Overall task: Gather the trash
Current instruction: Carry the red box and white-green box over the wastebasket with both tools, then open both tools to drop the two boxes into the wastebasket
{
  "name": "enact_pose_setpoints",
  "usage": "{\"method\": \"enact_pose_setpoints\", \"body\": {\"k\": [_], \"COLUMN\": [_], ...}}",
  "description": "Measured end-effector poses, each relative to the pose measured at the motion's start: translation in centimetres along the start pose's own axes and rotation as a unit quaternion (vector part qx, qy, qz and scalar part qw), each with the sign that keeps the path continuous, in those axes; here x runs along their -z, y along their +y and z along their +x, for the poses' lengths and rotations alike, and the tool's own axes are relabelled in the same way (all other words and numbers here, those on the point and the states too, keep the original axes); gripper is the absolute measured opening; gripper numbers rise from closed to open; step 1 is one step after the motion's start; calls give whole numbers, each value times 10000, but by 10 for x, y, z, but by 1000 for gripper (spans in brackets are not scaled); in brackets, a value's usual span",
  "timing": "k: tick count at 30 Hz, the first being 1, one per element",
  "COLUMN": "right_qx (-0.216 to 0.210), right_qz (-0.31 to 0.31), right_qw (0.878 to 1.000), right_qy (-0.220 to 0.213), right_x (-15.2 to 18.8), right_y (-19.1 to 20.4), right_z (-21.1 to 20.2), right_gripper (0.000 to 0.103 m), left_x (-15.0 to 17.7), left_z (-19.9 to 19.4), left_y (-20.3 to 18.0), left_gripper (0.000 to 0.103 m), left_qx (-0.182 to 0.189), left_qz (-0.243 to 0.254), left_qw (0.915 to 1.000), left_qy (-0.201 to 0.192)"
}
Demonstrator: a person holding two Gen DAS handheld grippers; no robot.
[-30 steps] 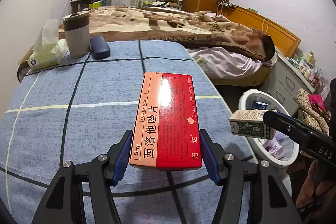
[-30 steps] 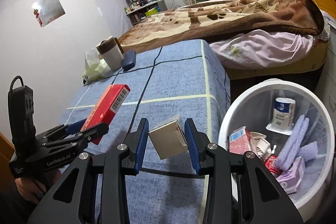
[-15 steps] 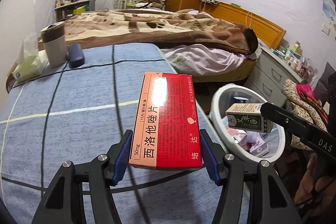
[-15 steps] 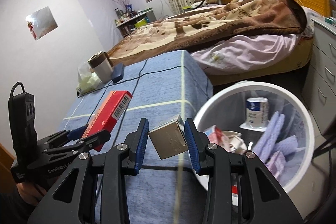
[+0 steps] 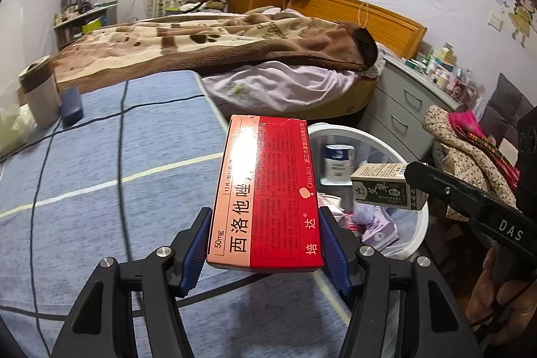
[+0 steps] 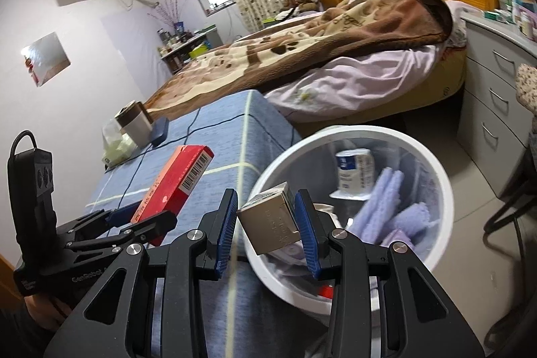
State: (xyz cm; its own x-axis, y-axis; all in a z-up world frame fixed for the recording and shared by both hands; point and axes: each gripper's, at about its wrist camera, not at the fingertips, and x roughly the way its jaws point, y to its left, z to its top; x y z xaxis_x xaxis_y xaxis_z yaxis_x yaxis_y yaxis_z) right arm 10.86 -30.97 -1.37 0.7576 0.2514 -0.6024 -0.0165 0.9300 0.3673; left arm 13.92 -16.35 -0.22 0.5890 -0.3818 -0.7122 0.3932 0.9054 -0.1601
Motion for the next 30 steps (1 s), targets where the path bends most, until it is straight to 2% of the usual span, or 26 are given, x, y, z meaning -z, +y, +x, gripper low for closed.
{"method": "enact_pose_setpoints", "body": {"k": [17, 30], "right_qx": [308, 410], "right_qz": [434, 610], "right_qw": [9986, 9972], "right_qy": [-36, 95], "right_x": [3, 4], "right_y": [-44, -62], "right_z": [-7, 1], "right_gripper": [37, 37], "left_x": [-10, -15], "left_z": [45, 76], "left_y": [-53, -70], "left_gripper": [62, 62], "left_qx": [378, 533], "left_qz": [447, 575], "left_qw": [9978, 9956], "left_qy": [311, 509]}}
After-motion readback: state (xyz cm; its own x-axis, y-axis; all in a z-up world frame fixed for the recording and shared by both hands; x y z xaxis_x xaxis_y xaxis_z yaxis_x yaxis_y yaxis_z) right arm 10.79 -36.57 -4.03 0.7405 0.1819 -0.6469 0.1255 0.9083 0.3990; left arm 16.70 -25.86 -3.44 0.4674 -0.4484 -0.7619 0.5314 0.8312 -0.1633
